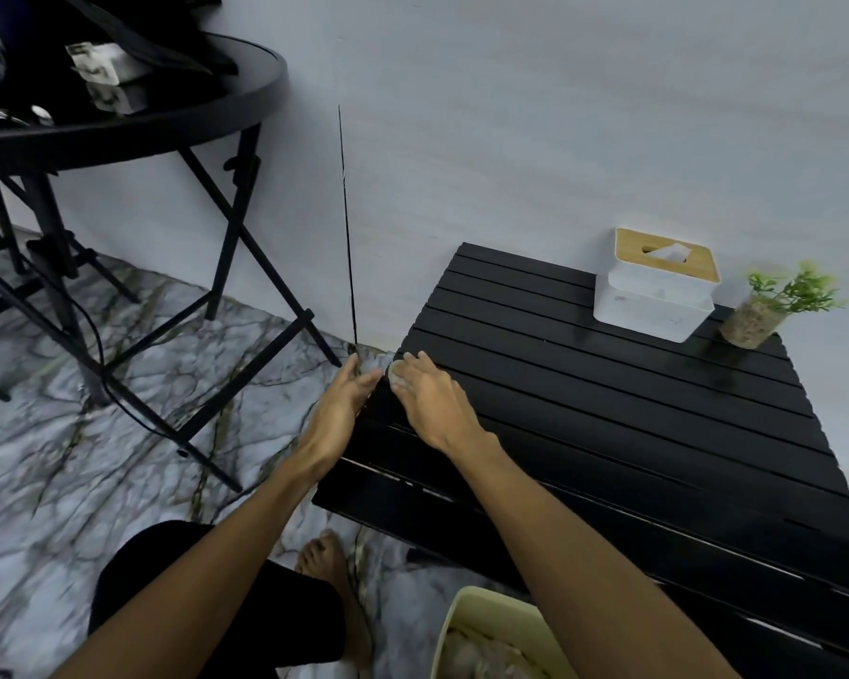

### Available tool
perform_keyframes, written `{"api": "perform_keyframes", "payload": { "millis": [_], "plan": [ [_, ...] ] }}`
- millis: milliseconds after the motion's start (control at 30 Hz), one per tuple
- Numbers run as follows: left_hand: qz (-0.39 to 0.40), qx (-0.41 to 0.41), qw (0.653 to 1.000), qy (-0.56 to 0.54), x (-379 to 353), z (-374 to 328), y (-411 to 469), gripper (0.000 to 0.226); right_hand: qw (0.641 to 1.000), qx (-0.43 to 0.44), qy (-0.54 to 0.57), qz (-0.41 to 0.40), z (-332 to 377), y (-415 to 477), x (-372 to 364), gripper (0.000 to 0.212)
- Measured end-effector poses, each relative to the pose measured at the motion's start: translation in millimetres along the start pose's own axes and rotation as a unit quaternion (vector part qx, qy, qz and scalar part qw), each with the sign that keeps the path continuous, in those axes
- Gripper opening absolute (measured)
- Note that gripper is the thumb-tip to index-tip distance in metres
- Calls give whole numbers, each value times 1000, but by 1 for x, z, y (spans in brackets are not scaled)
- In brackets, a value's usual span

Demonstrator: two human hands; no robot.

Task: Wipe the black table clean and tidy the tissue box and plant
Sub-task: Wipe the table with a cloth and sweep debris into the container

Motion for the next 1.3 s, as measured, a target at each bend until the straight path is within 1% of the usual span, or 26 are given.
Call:
{"api": "perform_keyframes", "payload": {
  "millis": [33, 67, 100, 167, 267, 367, 500, 533, 633, 700, 800, 833, 900, 1000, 1100, 1200, 1300],
  "plan": [
    [3, 7, 1000, 11, 0, -4, -1, 105, 1000, 1, -3, -8, 4, -7, -1, 36],
    [6, 4, 1000, 28, 0, -7, -1, 109, 1000, 5, -9, -17, 7, -13, -2, 36],
    [7, 4, 998, 55, 1, -8, -1, 108, 1000, 9, -15, -23, 10, -19, -3, 36],
    [8, 1, 992, 123, 6, -5, 4, 95, 999, 15, -19, -28, 14, -29, -9, 37],
    [34, -12, 982, 186, 14, -1, 13, 61, 999, 17, -21, -23, 19, -44, -19, 38],
    [67, -21, 977, 199, 18, 0, 18, 49, 998, 48, -37, -26, 24, -59, -27, 39],
    [102, -20, 955, 278, 22, 6, 25, 54, 985, 149, -72, -56, 29, -80, -35, 39],
    [111, -17, 950, 291, 23, 8, 27, 53, 980, 174, -73, -62, 31, -86, -34, 37],
    [112, -17, 948, 297, 21, 10, 26, 45, 964, 247, -65, -73, 39, -105, -31, 30],
    [112, -28, 944, 311, 20, 12, 25, 44, 954, 284, -58, -71, 38, -113, -35, 27],
    [113, -54, 917, 380, 16, 13, 21, 57, 948, 306, -62, -64, 33, -121, -42, 29],
    [114, -68, 902, 410, 13, 12, 17, 63, 947, 306, -66, -70, 31, -125, -43, 30],
    [113, -96, 875, 462, 8, 11, 9, 66, 950, 287, -79, -95, 24, -135, -41, 31],
    [100, -123, 844, 512, 4, 17, 2, 66, 961, 223, -118, -113, 4, -156, -31, 35],
    [81, -135, 819, 551, 0, 25, -1, 68, 966, 151, -165, -132, -23, -178, -16, 38],
    [65, -146, 798, 581, -8, 25, -6, 70, 974, 62, -162, -149, -55, -199, 4, 42],
    [54, -156, 785, 597, -16, 22, -11, 72, 967, 7, -170, -188, -88, -222, 24, 39]
  ]
}}
Point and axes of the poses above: each hand's wrist, its own y-axis towards the middle knuckle, its own x-axis out of the back of the hand, z = x × y, the point moved 2 cm from there along y, towards the middle knuckle, and after that the axes turned 10 degrees about -x, right-handed, at the moved point
